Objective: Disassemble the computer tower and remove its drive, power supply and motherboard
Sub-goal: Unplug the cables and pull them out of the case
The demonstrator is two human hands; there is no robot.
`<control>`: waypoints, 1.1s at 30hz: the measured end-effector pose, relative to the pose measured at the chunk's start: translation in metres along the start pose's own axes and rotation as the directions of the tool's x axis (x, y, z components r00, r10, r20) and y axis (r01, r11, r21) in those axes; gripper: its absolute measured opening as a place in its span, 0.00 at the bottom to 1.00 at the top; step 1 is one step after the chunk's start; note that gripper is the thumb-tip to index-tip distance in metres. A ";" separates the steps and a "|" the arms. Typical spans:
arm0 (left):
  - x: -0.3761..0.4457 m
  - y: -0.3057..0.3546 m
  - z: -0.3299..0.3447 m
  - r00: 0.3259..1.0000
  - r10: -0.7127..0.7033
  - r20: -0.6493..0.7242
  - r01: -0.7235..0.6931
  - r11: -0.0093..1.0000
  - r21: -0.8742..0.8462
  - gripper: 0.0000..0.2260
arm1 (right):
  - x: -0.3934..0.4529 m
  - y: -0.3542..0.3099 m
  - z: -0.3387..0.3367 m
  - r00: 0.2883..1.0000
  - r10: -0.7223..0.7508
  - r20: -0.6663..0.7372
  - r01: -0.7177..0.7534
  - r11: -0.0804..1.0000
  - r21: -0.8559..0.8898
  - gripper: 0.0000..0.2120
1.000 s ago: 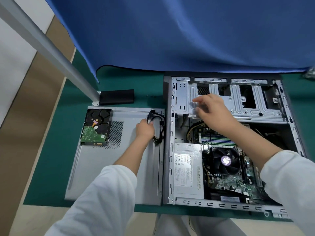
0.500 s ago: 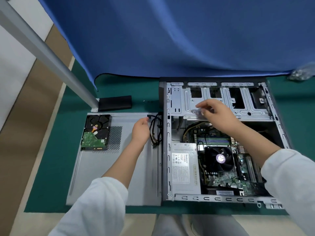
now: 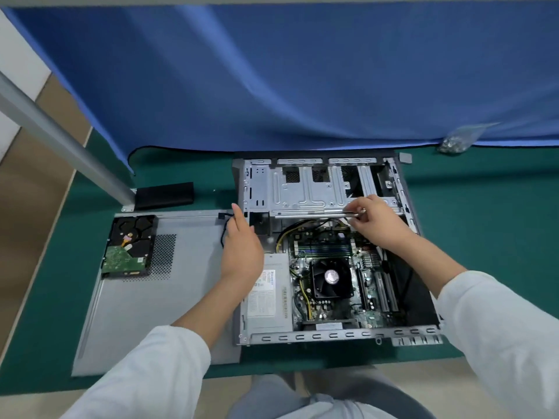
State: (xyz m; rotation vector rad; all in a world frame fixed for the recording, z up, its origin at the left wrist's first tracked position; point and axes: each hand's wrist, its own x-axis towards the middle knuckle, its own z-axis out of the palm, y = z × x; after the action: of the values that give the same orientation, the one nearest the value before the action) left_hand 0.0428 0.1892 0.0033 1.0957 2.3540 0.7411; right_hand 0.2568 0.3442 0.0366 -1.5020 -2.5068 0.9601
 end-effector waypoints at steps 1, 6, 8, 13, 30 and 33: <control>0.001 0.000 0.001 1.000 0.001 -0.002 -0.001 1.000 -0.003 0.28 | 0.001 0.001 0.001 1.000 -0.029 -0.005 0.029 0.999 -0.019 0.10; 0.003 -0.003 0.006 0.998 -0.065 0.002 0.064 0.984 0.166 0.23 | 0.009 -0.004 0.010 0.989 -0.145 -0.008 0.144 0.986 -0.088 0.10; 0.001 0.000 0.006 0.998 -0.035 -0.050 0.044 0.980 0.193 0.24 | 0.013 -0.005 0.011 0.989 -0.149 -0.002 0.148 0.984 -0.102 0.10; -0.010 0.006 0.006 0.919 0.391 -0.047 -0.335 0.838 0.430 0.13 | 0.017 -0.001 0.012 0.992 -0.120 -0.026 0.119 0.993 -0.019 0.09; -0.012 0.018 0.005 0.868 0.350 0.353 -0.497 0.629 0.598 0.26 | 0.039 -0.005 0.003 0.978 -0.089 0.190 0.125 0.975 -0.185 0.09; -0.013 0.017 0.005 0.866 0.364 0.342 -0.500 0.629 0.595 0.25 | 0.042 -0.011 0.001 0.966 -0.053 0.254 0.124 0.953 -0.275 0.10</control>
State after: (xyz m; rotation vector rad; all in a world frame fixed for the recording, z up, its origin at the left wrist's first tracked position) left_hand 0.0632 0.1896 0.0126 1.9952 2.2339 -0.1443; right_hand 0.2260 0.3742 0.0318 -1.3962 -2.9756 0.8388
